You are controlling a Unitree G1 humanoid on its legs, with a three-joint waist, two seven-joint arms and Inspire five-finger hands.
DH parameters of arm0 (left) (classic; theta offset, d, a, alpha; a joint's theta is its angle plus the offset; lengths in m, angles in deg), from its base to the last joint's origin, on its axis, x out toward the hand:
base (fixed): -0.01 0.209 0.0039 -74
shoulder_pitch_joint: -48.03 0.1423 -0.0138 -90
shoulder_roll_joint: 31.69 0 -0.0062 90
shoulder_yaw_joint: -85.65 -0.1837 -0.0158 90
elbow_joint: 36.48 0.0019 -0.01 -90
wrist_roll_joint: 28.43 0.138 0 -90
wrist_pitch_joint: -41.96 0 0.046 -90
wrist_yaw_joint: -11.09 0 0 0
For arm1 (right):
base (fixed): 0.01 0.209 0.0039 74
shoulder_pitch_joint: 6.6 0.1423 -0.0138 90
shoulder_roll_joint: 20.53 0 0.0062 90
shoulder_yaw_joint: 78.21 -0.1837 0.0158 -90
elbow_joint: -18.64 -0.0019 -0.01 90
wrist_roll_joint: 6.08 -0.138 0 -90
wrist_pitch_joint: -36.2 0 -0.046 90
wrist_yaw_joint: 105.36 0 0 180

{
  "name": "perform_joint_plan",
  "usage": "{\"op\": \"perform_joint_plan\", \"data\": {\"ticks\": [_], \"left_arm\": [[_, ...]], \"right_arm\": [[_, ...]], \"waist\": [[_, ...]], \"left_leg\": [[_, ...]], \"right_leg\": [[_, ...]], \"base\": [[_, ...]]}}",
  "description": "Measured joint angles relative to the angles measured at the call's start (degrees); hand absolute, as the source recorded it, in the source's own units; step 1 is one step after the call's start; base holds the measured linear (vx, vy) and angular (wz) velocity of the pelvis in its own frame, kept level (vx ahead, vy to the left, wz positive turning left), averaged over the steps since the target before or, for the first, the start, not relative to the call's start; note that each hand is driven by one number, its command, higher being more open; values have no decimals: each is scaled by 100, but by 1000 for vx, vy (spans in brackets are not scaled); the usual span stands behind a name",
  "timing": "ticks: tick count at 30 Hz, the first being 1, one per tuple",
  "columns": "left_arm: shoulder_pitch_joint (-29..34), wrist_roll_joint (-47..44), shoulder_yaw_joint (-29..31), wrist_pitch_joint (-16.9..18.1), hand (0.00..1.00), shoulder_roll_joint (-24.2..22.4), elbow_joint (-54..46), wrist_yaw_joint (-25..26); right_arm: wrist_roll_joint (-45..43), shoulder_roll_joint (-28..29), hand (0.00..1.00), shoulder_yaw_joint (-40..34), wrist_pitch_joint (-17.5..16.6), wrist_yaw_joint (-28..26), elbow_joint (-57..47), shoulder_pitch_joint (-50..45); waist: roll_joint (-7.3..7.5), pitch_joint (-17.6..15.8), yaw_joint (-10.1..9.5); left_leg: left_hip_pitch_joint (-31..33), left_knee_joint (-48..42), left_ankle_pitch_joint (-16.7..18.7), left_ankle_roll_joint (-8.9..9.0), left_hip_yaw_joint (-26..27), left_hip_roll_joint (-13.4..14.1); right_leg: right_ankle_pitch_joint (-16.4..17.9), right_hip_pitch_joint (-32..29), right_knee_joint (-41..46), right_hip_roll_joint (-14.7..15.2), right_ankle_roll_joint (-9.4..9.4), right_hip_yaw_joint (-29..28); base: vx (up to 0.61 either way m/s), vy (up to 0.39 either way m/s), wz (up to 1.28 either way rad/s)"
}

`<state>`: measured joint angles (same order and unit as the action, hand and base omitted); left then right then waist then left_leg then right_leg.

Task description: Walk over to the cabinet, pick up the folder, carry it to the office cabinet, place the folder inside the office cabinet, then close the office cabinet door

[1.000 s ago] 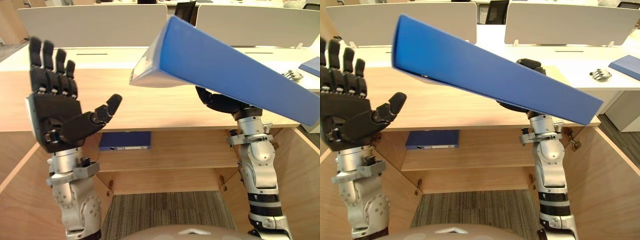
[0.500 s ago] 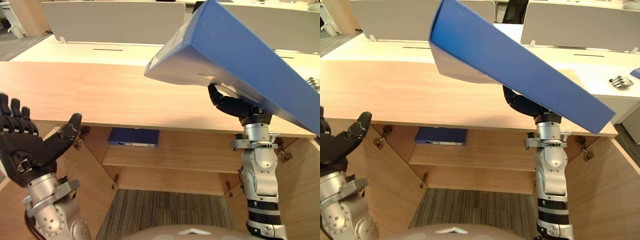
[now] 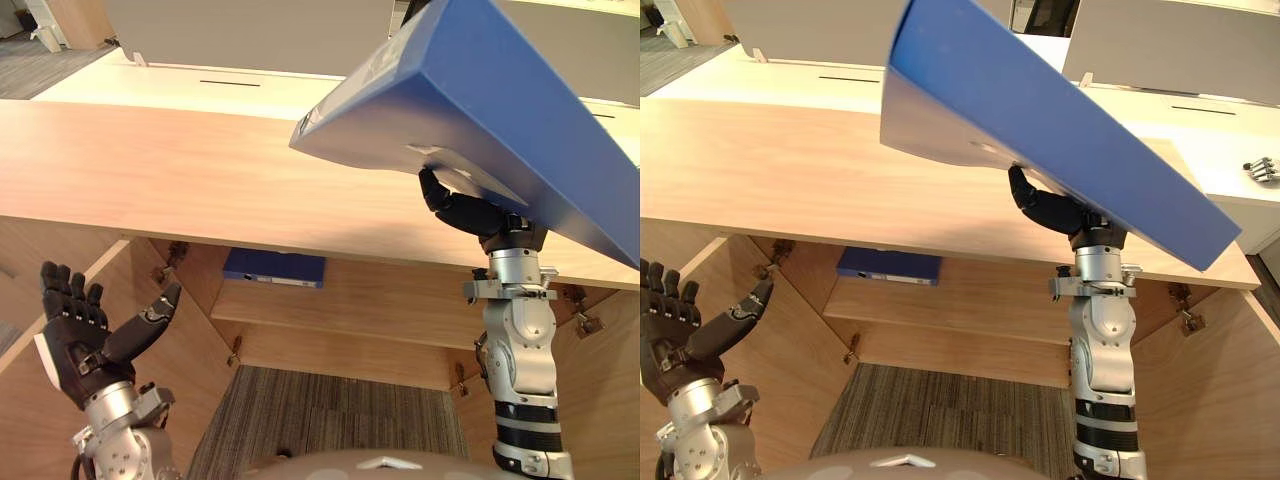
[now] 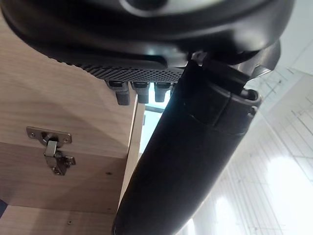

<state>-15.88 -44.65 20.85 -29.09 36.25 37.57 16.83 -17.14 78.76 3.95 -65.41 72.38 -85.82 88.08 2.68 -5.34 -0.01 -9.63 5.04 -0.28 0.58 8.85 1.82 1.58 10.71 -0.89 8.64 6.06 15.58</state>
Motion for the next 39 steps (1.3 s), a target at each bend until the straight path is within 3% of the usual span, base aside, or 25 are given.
{"op": "perform_joint_plan", "data": {"ticks": [10,13,15,19,27,39], "left_arm": [[-194,63,-329,239,100,153,404,1],[-203,240,-919,-57,100,429,942,-122],[-195,508,-1489,-490,100,490,1482,-261],[-190,828,-2066,-701,100,476,1731,-556],[-473,1109,-2021,-695,100,541,1821,-484],[-688,1717,-2177,-718,100,828,3368,-515]], "right_arm": [[-313,-65,0,405,-11,-224,-738,-73],[-372,-69,0,609,-42,-353,-880,-73],[-524,-89,0,730,-48,-401,-883,-72],[-530,-102,0,728,-48,-403,-875,-75],[-1323,-197,0,768,-52,-660,-842,-269],[-1959,-506,0,2235,273,-1621,-518,-1256]], "waist": [[-56,2,-147],[-45,0,-146],[62,-39,-120],[203,-41,28],[-80,-68,46],[-109,90,83]], "left_leg": [[-34,-2,25,27,157,28],[-33,-2,35,27,231,28],[-31,-2,66,41,386,42],[-19,-28,106,15,510,51],[-26,-82,205,3,589,89],[-30,-98,263,41,800,88]], "right_leg": [[-4,-68,-13,-25,-1,-151],[-18,-118,-16,-25,7,-236],[-58,-194,-41,-45,6,-385],[-70,-254,-37,-60,1,-518],[-69,-258,-44,-92,1,-590],[-70,-382,-60,-104,1,-801]], "base": [[-21,-12,-8],[-32,-6,-16],[-17,6,-32],[21,-7,-21],[3,-14,-4],[-21,-15,-9]]}}
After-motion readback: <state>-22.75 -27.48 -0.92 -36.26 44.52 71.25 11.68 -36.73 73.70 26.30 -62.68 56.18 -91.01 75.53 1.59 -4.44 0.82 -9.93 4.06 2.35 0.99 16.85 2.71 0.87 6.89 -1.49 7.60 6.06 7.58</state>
